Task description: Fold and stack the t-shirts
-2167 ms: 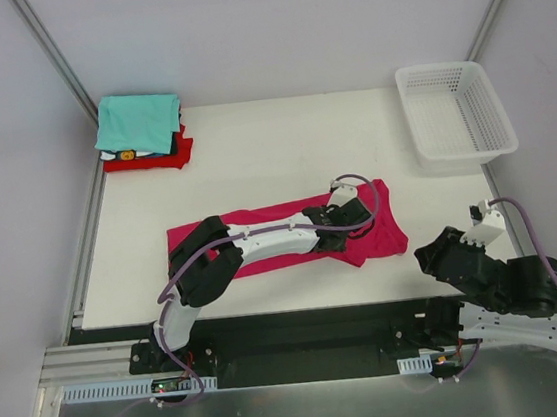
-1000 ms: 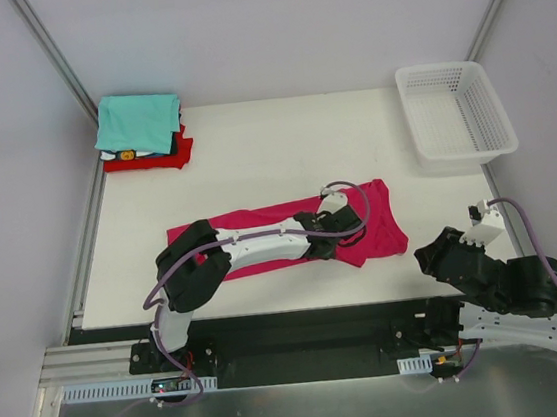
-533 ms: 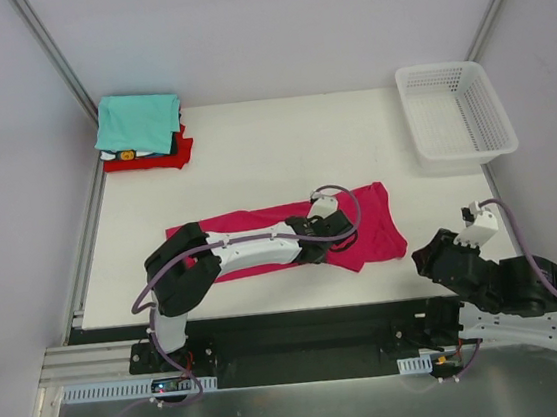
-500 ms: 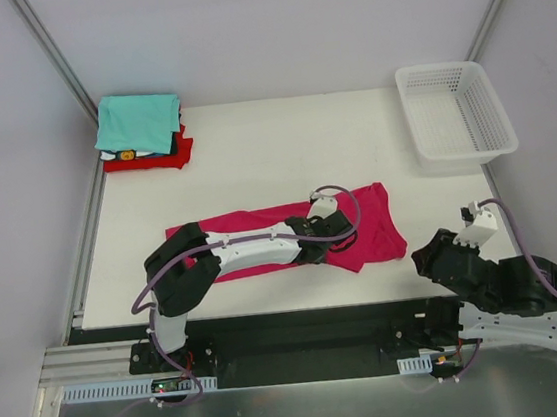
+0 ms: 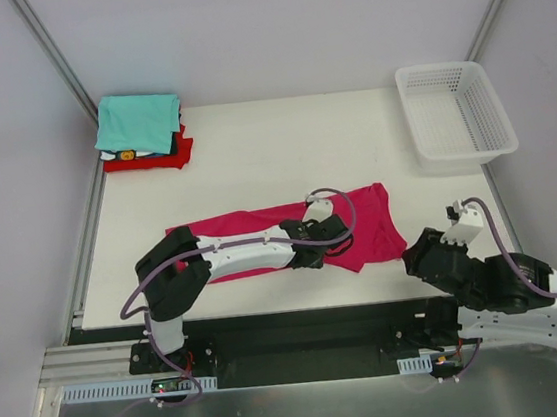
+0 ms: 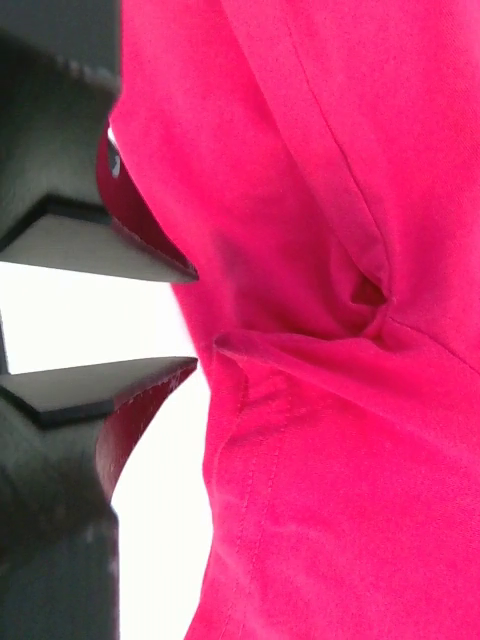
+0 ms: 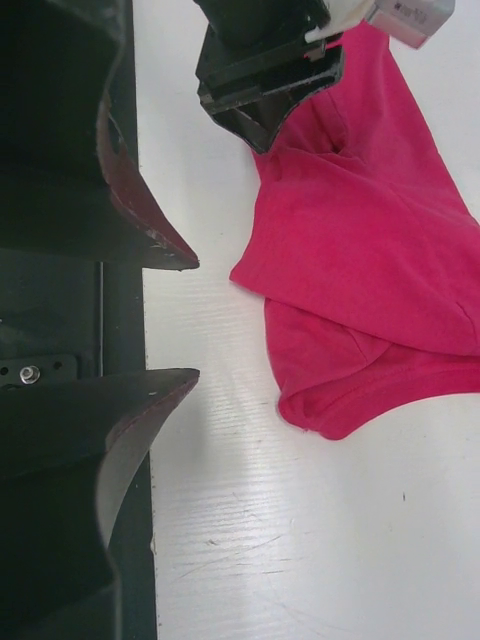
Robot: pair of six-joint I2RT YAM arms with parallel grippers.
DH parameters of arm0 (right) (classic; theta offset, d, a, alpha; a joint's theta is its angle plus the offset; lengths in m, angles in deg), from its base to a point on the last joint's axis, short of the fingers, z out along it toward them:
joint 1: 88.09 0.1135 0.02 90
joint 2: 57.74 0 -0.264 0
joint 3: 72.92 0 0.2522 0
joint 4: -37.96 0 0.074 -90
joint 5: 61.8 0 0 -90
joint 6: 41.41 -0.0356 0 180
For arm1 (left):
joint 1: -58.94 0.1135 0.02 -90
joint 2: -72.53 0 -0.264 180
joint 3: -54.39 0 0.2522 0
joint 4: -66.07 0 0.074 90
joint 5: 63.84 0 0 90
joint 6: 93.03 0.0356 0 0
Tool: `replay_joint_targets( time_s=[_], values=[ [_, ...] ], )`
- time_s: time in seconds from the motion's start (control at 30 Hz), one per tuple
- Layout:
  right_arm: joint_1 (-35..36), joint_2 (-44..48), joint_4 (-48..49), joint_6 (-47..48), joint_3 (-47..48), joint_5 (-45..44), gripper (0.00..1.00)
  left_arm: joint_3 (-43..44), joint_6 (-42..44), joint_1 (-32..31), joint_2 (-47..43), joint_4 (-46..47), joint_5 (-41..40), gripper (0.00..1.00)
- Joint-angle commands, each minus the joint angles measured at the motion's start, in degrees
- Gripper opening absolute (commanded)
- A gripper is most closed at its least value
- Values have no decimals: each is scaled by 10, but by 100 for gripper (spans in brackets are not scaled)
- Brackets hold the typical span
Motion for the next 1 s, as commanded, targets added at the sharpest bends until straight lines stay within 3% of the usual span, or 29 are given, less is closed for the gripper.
replay_joint_targets(
  time_s=[0.0,0.07,0.17,0.27,0.3,0.4,0.57,0.8,0.97],
  values=[
    [2,-40,49,30,11,-12,48,-4,2,-5,-75,-30,-41,38],
    [3,-53,51,32,19,-18,49,1,9,-5,-92,-40,-48,49],
    [2,-61,67,42,21,-25,51,9,16,-5,-116,-65,-64,51],
    [2,-84,105,57,13,-27,54,5,23,-2,-144,-87,-85,66],
    [2,-95,129,62,11,-27,55,1,23,1,-151,-90,-89,76],
    [1,-150,170,77,12,-27,57,-29,16,24,-188,-96,-80,88],
    [-13,-229,226,119,27,-6,59,-97,14,93,-255,-96,-54,93],
    [-156,-296,352,228,23,123,62,-163,30,244,-315,-95,61,96],
    [-239,-390,394,288,56,235,63,-164,49,319,-298,-107,130,96]
  ],
)
